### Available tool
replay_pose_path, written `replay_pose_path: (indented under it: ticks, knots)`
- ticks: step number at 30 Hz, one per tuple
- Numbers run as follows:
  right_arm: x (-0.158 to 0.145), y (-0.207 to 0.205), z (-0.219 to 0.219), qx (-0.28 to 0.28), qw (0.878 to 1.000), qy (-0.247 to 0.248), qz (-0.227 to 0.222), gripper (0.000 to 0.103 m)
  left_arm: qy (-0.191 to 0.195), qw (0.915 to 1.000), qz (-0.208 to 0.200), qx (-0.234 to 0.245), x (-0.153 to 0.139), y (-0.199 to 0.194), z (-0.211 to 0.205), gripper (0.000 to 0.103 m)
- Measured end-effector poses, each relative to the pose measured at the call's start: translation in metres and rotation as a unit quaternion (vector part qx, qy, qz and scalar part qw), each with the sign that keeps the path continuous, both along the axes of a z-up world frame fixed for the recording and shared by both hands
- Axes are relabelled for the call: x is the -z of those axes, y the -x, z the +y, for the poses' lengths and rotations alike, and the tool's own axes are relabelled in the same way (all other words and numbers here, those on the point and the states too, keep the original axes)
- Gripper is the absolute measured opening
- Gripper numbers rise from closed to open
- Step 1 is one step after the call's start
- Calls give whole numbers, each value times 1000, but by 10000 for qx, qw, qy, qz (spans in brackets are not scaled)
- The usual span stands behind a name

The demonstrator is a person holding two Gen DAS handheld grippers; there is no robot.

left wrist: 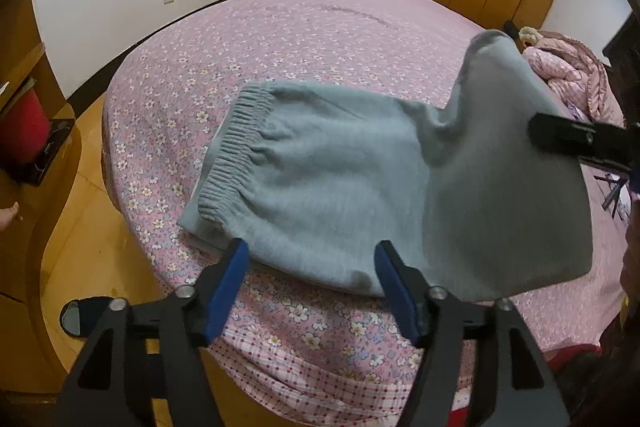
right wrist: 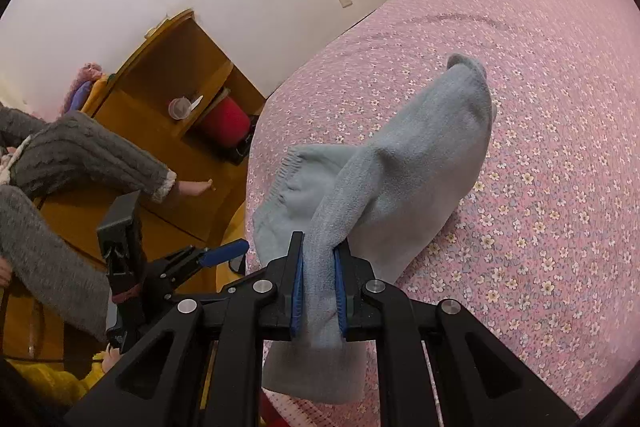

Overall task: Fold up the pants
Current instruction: 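Lift the leg end with the right tool and fold it over the waistband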

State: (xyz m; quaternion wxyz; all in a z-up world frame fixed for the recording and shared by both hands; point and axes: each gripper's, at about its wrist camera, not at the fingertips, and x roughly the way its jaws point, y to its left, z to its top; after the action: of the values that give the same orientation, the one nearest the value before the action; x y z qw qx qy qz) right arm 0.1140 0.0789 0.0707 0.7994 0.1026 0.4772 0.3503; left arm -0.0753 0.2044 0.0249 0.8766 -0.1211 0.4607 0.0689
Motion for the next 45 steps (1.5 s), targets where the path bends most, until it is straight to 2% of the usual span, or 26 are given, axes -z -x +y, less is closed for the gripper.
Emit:
replay_pose_path:
  ticks: [10, 17, 23, 33, 39, 45]
  knots:
    - [3, 2, -6, 71, 9999, -69, 97, 15, -34, 9997, 200, -115, 2, -8, 1, 87]
    - [1, 1, -1, 78, 9999, -39, 73, 15, -108, 9997, 193, -118, 1, -7, -1, 89]
    - [-8, -6, 13, -167, 9998, 54, 36, 15, -80, 9996, 193, -207, 0, -7, 8, 89]
    - [-5, -42, 63, -582, 9971, -186, 454, 15, -113, 9984, -6, -558, -10, 0, 45, 89]
    - [17, -62, 109, -755, 9928, -315, 880, 15, -173, 9970, -69, -756, -11, -5, 71, 89]
    - [46, -81, 142, -695, 9908, -234, 1138, 15, -146, 9970, 79, -751, -1, -14, 87, 88]
